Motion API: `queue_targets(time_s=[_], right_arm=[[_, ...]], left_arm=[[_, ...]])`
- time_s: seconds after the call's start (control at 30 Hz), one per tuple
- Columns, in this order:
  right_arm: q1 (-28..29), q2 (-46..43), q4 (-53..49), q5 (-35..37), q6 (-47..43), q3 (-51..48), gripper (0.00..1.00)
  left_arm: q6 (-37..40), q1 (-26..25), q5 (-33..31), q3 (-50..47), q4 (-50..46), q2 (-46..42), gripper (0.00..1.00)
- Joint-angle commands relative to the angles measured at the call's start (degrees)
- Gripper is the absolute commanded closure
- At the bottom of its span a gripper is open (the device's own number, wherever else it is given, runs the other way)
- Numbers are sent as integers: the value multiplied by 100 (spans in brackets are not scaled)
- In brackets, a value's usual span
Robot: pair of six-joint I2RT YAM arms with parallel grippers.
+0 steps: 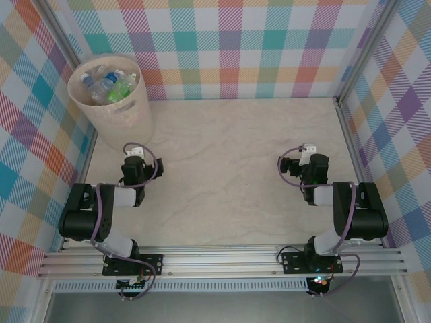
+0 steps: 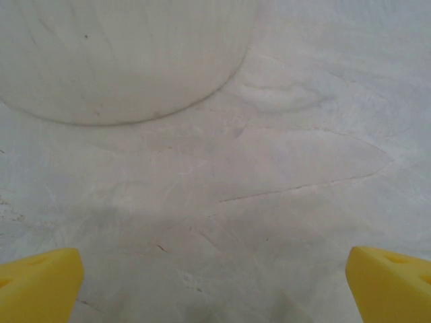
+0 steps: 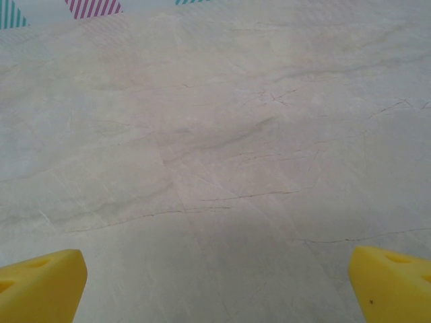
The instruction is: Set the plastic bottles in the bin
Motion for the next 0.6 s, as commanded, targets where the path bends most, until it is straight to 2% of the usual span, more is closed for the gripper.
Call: queue_targets(time_s=[0.0,0.1,0.2,0.57], right_arm=[[16,-21,257,20,-125,83,0],[16,-20,257,20,-125,83,0],[21,-21,258,20,-125,83,0],[17,-16,220,25,-134,102,0]], left_arm=[[73,-60,-239,-63,586,36,0],[103,-134,-414,-39,565,52,0],[-4,-196,-870,-69,580,25,0],[-13,-196,-891,-65,590,30,0]])
